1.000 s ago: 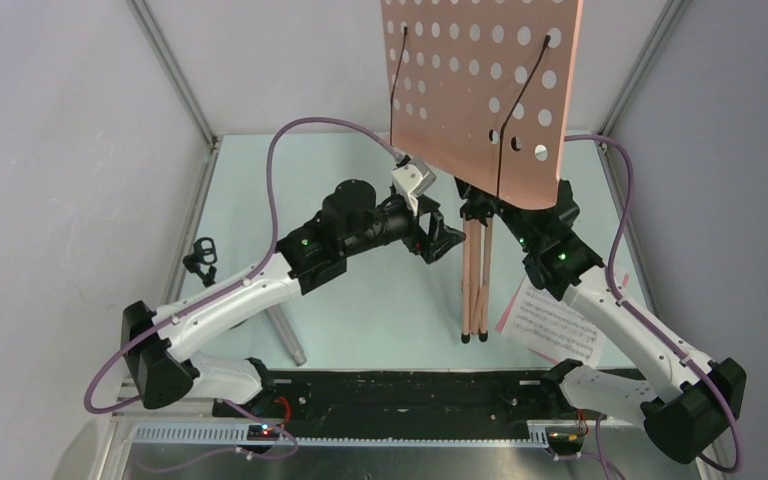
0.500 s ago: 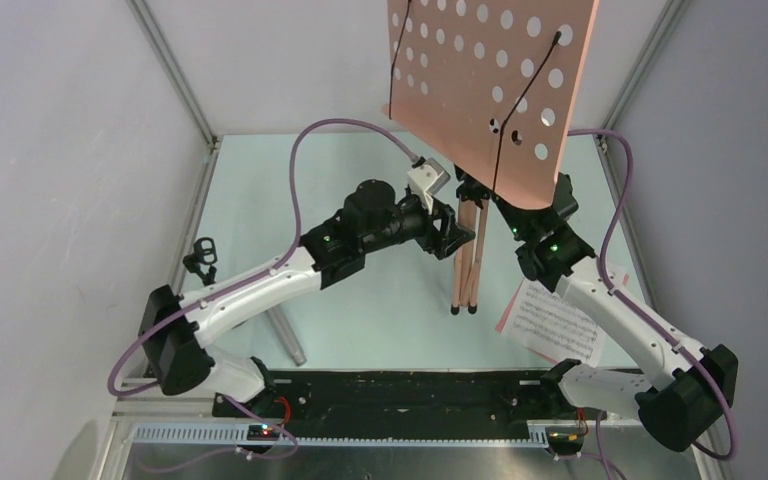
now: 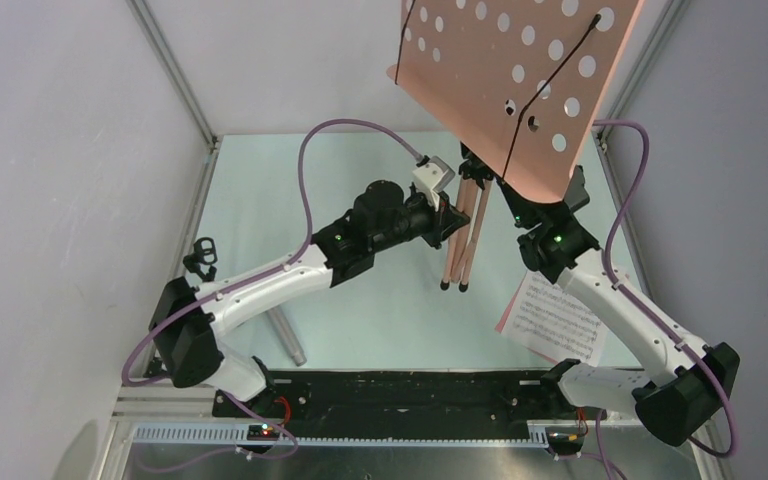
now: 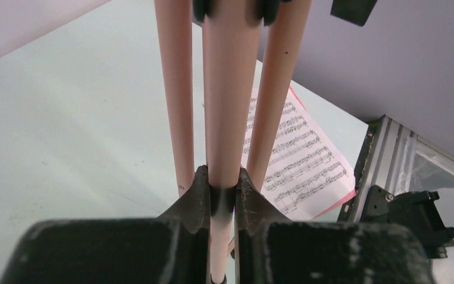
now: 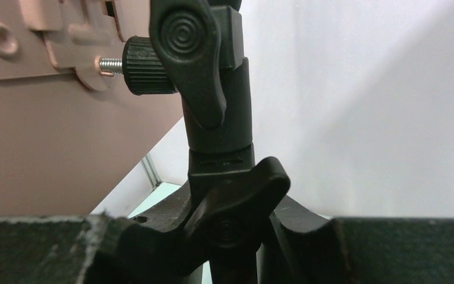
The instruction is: Set up the instrument practice props
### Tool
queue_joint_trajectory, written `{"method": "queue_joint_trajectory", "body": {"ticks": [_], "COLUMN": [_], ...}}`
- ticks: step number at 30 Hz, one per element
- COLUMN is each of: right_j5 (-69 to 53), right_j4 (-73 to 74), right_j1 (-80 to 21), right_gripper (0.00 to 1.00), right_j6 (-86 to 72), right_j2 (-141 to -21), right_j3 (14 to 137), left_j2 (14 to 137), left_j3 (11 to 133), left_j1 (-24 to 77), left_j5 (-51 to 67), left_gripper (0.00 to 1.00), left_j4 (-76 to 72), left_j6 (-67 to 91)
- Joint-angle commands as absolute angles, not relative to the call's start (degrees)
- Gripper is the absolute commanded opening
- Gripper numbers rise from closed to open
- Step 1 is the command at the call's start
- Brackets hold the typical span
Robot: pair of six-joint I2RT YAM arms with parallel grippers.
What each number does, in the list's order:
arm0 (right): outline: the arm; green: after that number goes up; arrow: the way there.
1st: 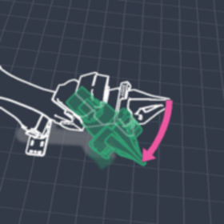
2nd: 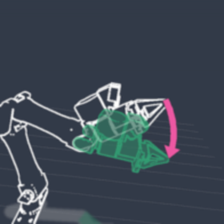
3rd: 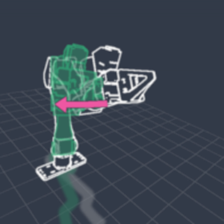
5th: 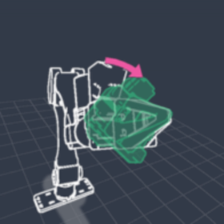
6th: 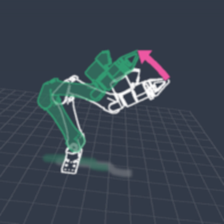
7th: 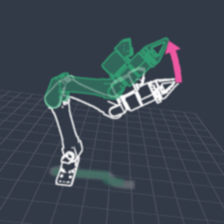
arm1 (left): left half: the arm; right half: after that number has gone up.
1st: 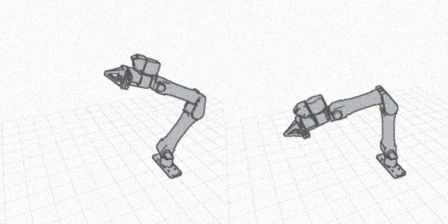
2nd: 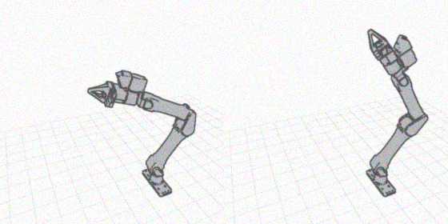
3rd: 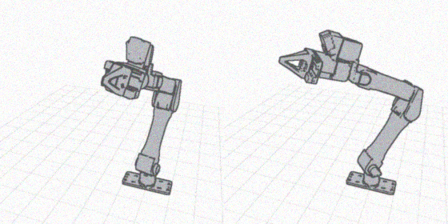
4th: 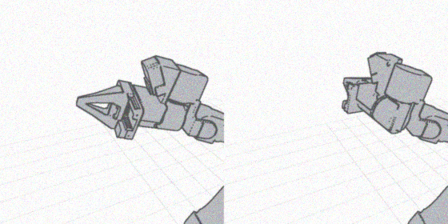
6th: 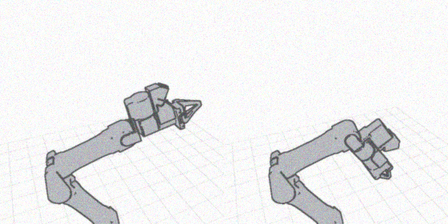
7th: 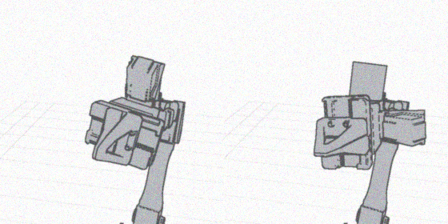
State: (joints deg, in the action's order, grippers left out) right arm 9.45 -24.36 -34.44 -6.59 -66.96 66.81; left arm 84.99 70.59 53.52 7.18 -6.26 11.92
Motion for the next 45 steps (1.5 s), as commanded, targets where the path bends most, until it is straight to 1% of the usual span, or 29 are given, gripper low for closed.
{"method": "queue_joint_trajectory", "body": {"ticks": [1,7,9,15,19,27,37,45], "right_j5": [8.9,5.0,3.1,0.7,-1.7,-4.3,-4.8,-8.0], "right_j4": [-41.3,-38.1,-36.2,-34.8,-33.9,-33.1,-32.4,-33.4], "right_j1": [-34.7,-34.0,-33.0,-29.5,-28.8,-27.8,-26.7,-26.4], "right_gripper": [0.00,0.00,0.00,0.00,0.00,0.00,0.00,0.00], "right_j6": [-6.2,-2.1,-1.6,-1.3,-0.3,-0.1,1.8,0.3], "right_j2": [-64.4,-63.1,-62.6,-61.1,-60.8,-61.0,-61.3,-62.2], "right_j3": [75.5,75.8,75.7,74.3,73.7,71.4,70.8,69.1], "left_j2": [83.7,81.9,81.4,80.5,79.5,79.4,80.6,82.3], "left_j3": [69.4,67.7,67.8,68.2,67.2,64.1,58.1,56.0], "left_j1": [53.7,53.6,53.6,53.3,52.6,50.6,47.8,46.5], "left_j5": [4.5,0.5,-2.6,-5.7,-4.6,-2.8,0.6,-2.9], "left_gripper": [0.01,0.00,0.00,0.00,0.00,0.00,0.00,0.00], "left_j4": [-8.3,-5.0,-2.7,3.8,4.9,6.9,8.8,10.0], "left_j6": [11.2,7.2,5.3,0.4,-3.0,-4.8,-3.1,-1.7]}}
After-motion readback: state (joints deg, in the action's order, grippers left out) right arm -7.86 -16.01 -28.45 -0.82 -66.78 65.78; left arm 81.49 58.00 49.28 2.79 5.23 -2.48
